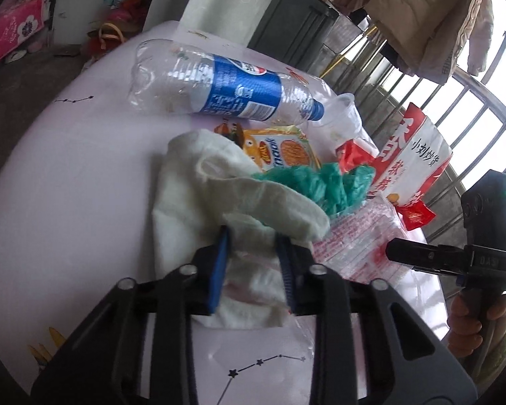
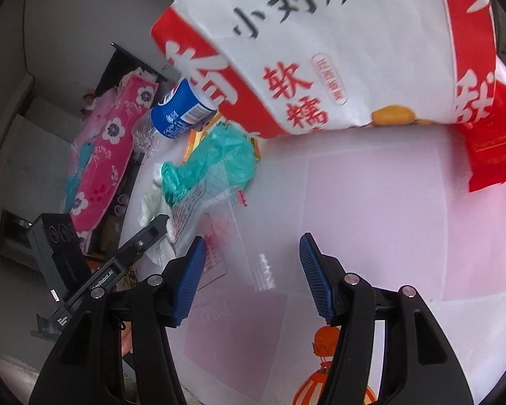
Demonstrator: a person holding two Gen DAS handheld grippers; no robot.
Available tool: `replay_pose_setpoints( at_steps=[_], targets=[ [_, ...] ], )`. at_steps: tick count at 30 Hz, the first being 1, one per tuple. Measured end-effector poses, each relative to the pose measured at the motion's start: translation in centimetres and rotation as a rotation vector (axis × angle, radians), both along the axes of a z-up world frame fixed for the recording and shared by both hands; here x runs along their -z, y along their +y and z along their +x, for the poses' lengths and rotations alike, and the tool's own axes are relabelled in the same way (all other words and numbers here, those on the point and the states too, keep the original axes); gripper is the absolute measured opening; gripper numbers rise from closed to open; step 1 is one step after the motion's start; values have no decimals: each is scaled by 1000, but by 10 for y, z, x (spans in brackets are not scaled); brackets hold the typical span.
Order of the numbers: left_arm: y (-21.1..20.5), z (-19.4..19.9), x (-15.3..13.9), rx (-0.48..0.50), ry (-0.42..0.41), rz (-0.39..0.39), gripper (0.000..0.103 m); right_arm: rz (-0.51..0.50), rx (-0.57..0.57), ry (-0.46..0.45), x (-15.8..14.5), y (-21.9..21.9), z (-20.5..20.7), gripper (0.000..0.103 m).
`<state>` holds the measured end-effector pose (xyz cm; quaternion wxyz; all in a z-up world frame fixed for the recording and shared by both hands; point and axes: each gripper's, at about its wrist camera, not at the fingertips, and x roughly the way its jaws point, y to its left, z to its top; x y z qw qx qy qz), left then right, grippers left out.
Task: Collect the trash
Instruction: 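Grasp the white cloth glove with the left tool, then grasp the clear plastic bag with the right tool while the left tool holds the glove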
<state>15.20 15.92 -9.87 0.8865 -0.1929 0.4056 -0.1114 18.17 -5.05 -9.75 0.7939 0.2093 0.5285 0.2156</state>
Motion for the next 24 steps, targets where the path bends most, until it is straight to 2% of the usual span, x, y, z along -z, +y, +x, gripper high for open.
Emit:
replay_pose_setpoints(
  at_steps=[1,4,10,16,24],
  targets=[
    [1,-1,1,-2,3,-8,19,-2,-2,-1,1,3,0,48],
    [3,-5,2,2,11,-32,14,-2,-9,-11,-1,6,-1,35],
    [-1,-23,-5,21,2,-24,11,27,-25,-43,-7,6,-14,15],
    [8,-46,-23,7,-33,5,9,72,-27,-76,-19,-7,-25,9],
    [15,-56,-46,-11,-97,-20,9,144,-16,-83,-23,-24,-29,6]
  ],
)
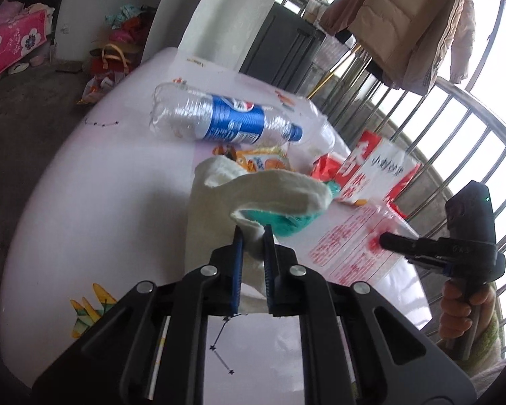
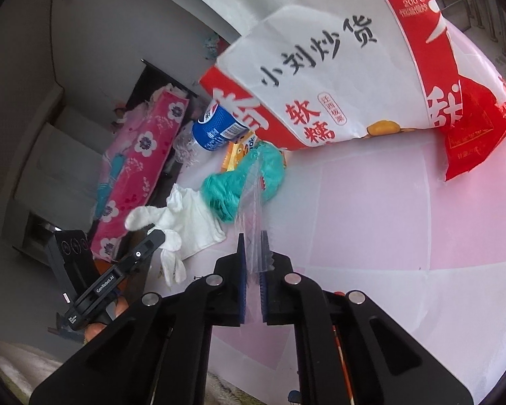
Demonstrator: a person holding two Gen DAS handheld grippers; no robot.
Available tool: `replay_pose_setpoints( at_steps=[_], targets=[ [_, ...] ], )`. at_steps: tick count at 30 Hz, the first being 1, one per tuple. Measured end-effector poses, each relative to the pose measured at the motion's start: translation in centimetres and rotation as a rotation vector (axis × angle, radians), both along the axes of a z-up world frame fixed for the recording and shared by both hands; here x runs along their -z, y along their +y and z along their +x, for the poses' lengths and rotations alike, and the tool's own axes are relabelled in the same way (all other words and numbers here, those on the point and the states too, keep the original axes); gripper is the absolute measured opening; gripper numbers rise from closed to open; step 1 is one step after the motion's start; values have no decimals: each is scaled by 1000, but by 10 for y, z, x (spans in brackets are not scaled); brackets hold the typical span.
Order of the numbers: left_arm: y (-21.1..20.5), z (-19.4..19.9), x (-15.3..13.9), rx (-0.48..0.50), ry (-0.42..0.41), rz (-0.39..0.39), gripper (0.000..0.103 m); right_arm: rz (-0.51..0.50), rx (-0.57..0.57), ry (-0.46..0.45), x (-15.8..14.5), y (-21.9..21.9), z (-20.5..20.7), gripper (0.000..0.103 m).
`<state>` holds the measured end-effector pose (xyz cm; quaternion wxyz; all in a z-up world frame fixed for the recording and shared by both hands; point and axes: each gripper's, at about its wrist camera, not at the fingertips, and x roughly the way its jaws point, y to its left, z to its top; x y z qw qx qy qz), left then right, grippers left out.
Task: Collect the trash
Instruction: 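Grasp the clear plastic bag with the right tool while the left tool holds the glove, then lift the glove and the clear bag off the table with both tools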
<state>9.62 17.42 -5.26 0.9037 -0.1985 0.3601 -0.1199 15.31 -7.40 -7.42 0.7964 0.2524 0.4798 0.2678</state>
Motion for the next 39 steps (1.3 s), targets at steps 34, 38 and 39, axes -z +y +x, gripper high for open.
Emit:
replay_pose_setpoints(
  at_steps=[34,38,39],
  targets=[
    [-13,-5,-27,65,-96,-22,8,84,-37,-88,-12,-1,-7,6],
    [-14,-6,-28,62,-107,-20,8,93,-38,-99,-15,-2,-7,6],
    [-13,-7,-29,64,-115,-21,8,96,-37,-100,-15,-3,-7,6]
  ],
)
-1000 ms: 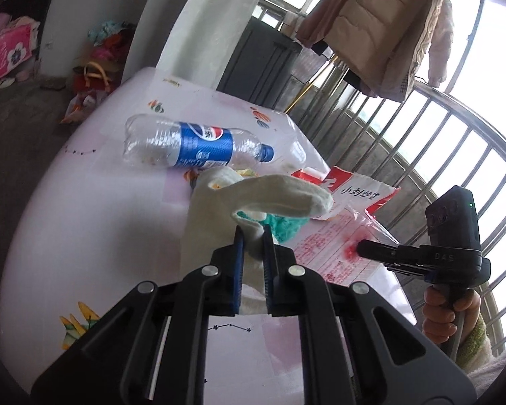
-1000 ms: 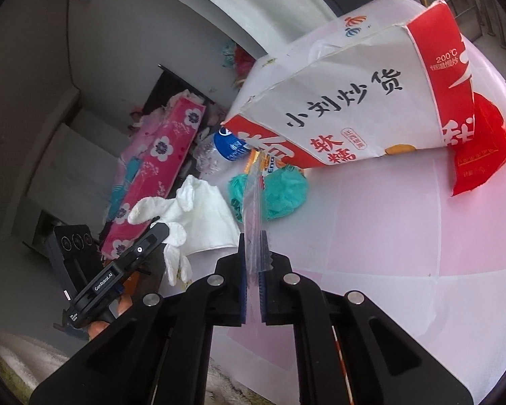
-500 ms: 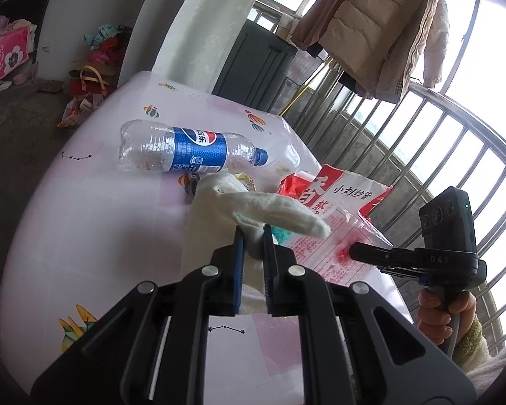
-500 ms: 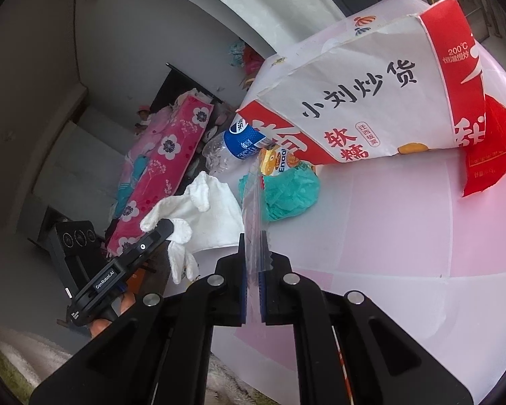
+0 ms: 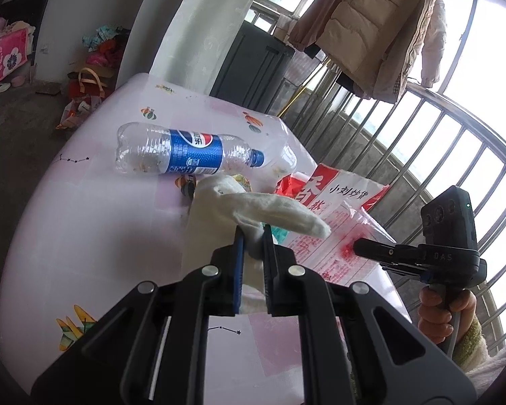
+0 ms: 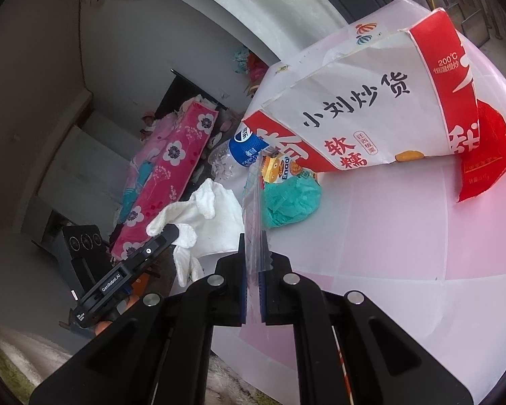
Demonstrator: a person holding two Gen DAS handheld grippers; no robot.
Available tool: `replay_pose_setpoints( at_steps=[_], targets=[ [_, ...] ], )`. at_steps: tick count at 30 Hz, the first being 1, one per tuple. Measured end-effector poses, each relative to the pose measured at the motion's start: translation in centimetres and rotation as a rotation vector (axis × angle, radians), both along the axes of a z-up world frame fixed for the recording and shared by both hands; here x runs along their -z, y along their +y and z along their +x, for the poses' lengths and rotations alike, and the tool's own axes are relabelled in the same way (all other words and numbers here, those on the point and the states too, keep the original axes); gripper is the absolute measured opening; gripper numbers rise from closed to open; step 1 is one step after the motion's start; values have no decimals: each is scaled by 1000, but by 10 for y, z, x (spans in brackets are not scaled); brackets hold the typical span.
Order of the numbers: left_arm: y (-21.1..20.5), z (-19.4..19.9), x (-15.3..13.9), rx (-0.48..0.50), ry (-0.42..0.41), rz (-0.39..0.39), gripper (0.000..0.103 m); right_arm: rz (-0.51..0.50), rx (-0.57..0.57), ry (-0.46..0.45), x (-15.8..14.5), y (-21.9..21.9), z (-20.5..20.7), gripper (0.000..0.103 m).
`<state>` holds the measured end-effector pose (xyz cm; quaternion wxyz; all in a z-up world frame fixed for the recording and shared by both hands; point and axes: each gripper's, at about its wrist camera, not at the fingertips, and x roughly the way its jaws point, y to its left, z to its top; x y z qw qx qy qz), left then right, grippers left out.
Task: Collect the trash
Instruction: 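Lift the glove and the clear bag off the table with both tools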
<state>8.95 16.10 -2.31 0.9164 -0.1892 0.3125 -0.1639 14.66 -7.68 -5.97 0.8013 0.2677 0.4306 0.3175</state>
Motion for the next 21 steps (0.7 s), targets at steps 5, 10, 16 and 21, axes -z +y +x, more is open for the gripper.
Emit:
replay_pose_setpoints(
  at_steps=[5,10,16,21],
  targets=[
    [-1,-9,-8,9,-42,0,8,12,-2,-12,-1,-1,-2,6],
    [-5,-18,-24,21,-94,7,8,35,-2,-46,-10,-6,-8,6],
    [-11,-27,-43,45,-145,-8,8,56,3,-93,-22,-16,-19,6],
    [-21,-33,-58,77,-185,-18,8,76,16,-133,-31,-28,-32,6]
  ],
)
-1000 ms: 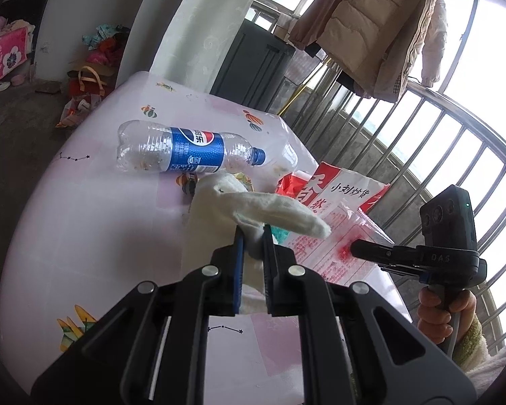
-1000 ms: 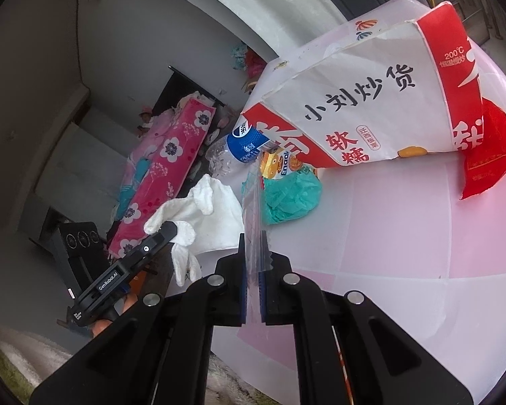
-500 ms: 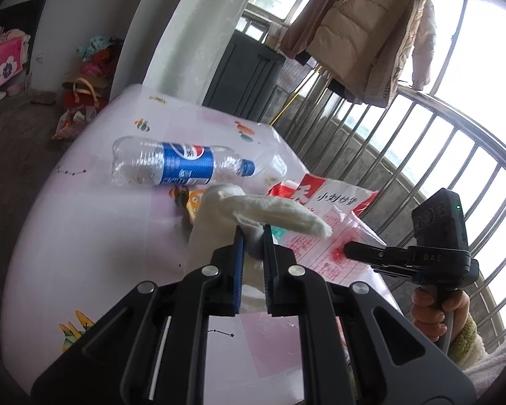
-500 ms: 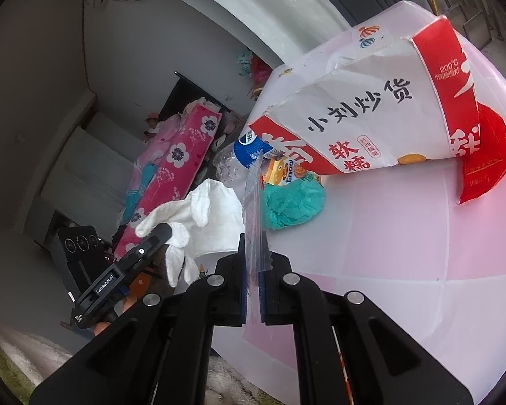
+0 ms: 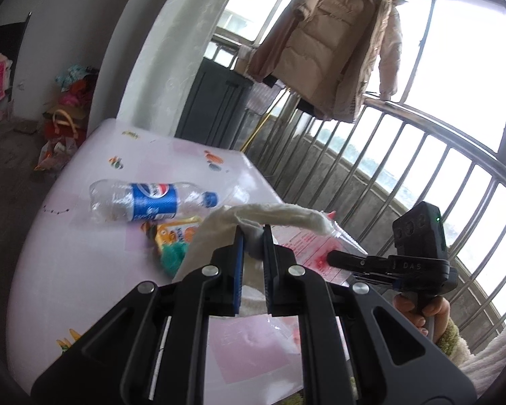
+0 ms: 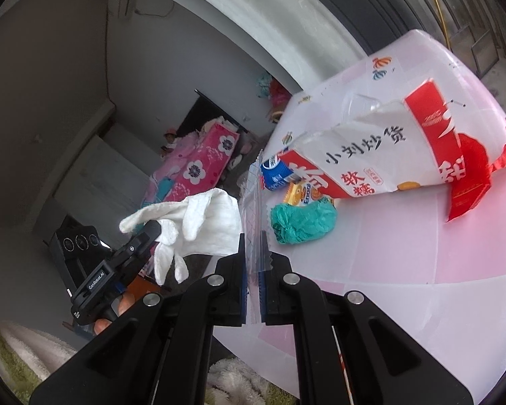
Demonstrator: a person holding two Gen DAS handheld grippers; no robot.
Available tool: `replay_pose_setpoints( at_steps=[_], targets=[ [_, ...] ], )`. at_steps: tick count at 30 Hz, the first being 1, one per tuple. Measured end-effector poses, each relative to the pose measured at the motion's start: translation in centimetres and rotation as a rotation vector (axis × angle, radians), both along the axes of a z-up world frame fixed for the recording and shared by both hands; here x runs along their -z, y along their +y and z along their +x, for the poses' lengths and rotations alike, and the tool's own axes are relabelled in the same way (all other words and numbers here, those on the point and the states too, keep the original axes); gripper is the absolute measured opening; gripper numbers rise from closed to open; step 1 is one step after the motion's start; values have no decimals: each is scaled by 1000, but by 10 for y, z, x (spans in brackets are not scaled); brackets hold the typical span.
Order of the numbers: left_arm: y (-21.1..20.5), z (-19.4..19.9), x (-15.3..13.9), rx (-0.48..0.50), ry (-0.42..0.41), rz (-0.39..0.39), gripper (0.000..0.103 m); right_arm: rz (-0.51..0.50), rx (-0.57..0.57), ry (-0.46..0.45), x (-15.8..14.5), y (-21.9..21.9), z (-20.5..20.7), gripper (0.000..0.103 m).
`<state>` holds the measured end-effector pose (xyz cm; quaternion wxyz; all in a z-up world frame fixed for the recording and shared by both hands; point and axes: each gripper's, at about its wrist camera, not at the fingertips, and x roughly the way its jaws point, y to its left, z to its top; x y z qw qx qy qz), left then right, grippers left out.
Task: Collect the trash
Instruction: 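Lift the glove and the clear bag off the table with both tools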
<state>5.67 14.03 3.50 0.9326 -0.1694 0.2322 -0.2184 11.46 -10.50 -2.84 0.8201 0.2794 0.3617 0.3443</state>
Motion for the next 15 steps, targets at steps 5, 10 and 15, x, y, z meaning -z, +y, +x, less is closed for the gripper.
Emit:
replay_pose_setpoints(
  at_steps=[5,10,15],
  targets=[
    [-18,-4,-17,48,-41,13,8,27,28,-30,-6,-19,-13,6],
    [-44,-3,-29,112,-68,38,8,59,70,-37,-7,-45,-27,6],
    [-87,8,-40,226,-80,55,8,86,147,-45,-6,-80,-48,6]
  ],
)
